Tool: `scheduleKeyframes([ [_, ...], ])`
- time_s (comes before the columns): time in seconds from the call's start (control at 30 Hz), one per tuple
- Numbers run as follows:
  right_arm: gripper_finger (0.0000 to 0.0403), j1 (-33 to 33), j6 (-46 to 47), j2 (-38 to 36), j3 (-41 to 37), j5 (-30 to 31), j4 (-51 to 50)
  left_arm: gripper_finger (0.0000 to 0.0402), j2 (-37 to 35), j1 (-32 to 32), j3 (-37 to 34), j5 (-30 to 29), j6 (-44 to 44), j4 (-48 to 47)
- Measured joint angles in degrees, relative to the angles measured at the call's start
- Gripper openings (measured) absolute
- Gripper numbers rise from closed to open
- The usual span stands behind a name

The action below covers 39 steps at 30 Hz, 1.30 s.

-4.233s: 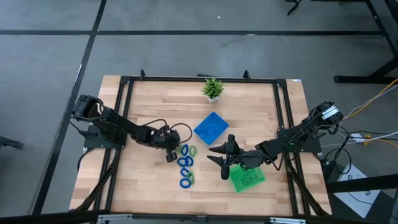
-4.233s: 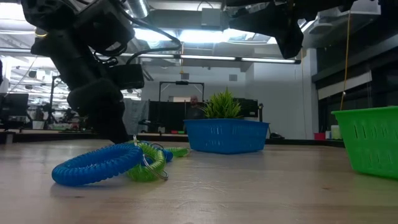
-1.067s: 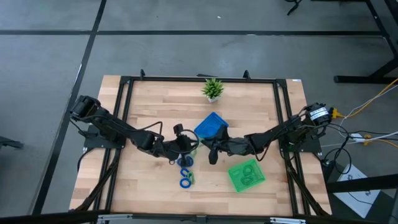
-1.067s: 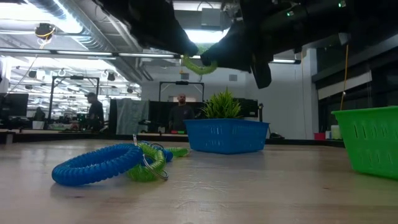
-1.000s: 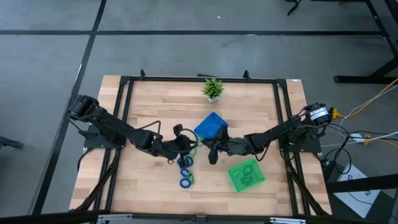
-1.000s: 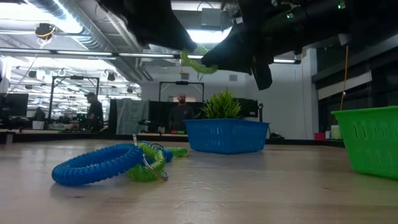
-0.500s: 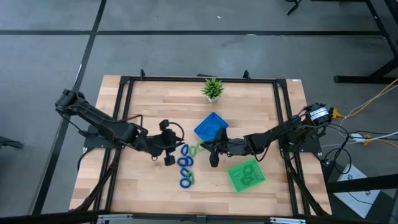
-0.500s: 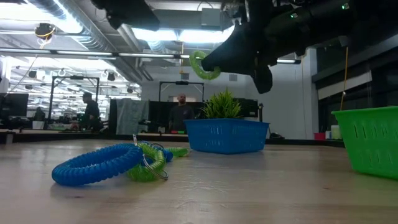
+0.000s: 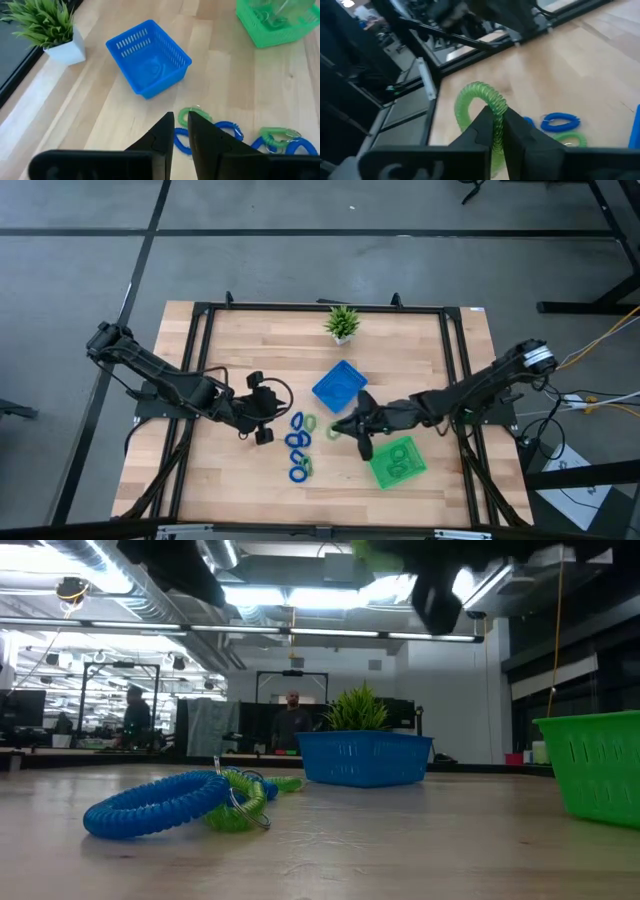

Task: Sort spring keychains
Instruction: Put the green spring keychain into the green bin

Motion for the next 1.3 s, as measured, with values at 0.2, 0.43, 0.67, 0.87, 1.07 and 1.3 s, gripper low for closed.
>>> scheduleKeyframes([
  [0.2, 0.0024, 3.2, -0.2, -6.6, 0.0, 0.1, -4.8, 0.0049, 0.0, 0.0, 0.0, 0.0, 0.1, -0.1],
  [0.43, 0.0027, 6.5, -1.5, -11.3, 0.0, 2.4, -6.1, 0.0045, 0.0, 0.0, 0.0, -0.1, 0.3, -0.4],
  [0.67, 0.0027, 8.3, -3.6, -13.4, 0.0, 7.1, -6.2, 0.0044, 0.0, 0.0, 0.0, -1.6, 3.6, -0.4],
  [0.87, 0.0026, 8.4, -3.0, -13.5, 0.0, 7.1, -6.1, 0.0040, 0.0, 0.0, 0.0, -1.6, 4.9, -0.4],
  [1.07, 0.0029, 8.4, -0.8, -13.5, 0.0, 4.6, -6.1, 0.0036, 0.1, 0.0, -0.1, -1.6, 4.7, -0.4],
  [1.3, 0.0028, 8.4, 10.8, -13.5, 0.0, -3.9, -12.3, 0.0038, 0.1, 0.0, -0.1, -1.6, 4.7, -0.3],
])
